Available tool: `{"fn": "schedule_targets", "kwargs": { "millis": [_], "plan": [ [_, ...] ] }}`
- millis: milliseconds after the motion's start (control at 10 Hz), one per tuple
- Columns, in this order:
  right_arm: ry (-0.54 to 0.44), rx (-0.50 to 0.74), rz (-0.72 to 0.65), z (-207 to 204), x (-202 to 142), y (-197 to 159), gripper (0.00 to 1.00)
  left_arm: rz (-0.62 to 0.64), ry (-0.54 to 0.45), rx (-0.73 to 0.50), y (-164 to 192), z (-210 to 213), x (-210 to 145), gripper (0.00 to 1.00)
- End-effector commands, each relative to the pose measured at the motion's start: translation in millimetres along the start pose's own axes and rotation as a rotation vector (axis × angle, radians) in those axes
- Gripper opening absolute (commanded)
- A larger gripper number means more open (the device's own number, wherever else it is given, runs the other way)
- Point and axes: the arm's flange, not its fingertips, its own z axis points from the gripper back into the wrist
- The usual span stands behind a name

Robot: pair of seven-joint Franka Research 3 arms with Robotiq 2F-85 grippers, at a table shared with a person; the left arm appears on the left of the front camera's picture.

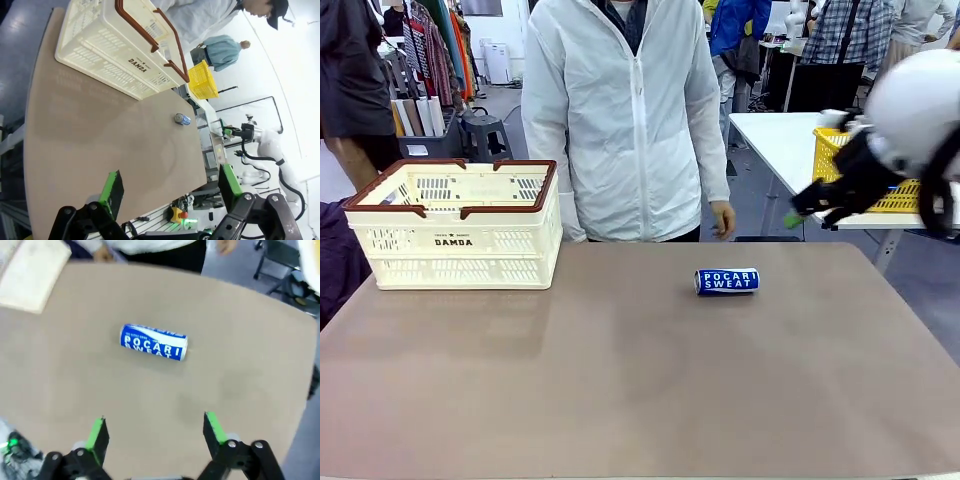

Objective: Place the drinks into the Shopping basket.
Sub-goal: Pick up one drink and place it into the Shopping basket.

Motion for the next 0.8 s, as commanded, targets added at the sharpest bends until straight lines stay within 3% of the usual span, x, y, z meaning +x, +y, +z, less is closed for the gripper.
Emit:
{"fn": "schedule_targets", "kwargs": {
  "millis": [0,200,300,400,500,700],
  "plan": [
    [0.115,-0.125,0.033,-6.3,20.3,17.1,1.0,-0.022,-0.019,-0.022,0.2,1.8,1.1,1.0],
    [0.244,-0.173,0.049,-32.9,50.6,37.1,1.0,-0.022,-0.019,-0.022,0.2,1.8,1.1,1.0],
    [0.249,-0.167,0.036,-40.6,59.4,41.8,1.0,-0.022,-0.019,-0.022,0.2,1.8,1.1,1.0],
    [0.177,-0.133,0.007,-40.0,55.8,37.0,1.0,-0.022,-0.019,-0.022,0.2,1.8,1.1,1.0],
    [0.218,-0.163,0.059,-41.1,35.8,34.0,1.0,-0.022,-0.019,-0.022,0.2,1.8,1.1,1.0],
    [0.218,-0.163,0.059,-41.1,35.8,34.0,1.0,-0.022,-0.019,-0.022,0.2,1.8,1.1,1.0]
  ]
}}
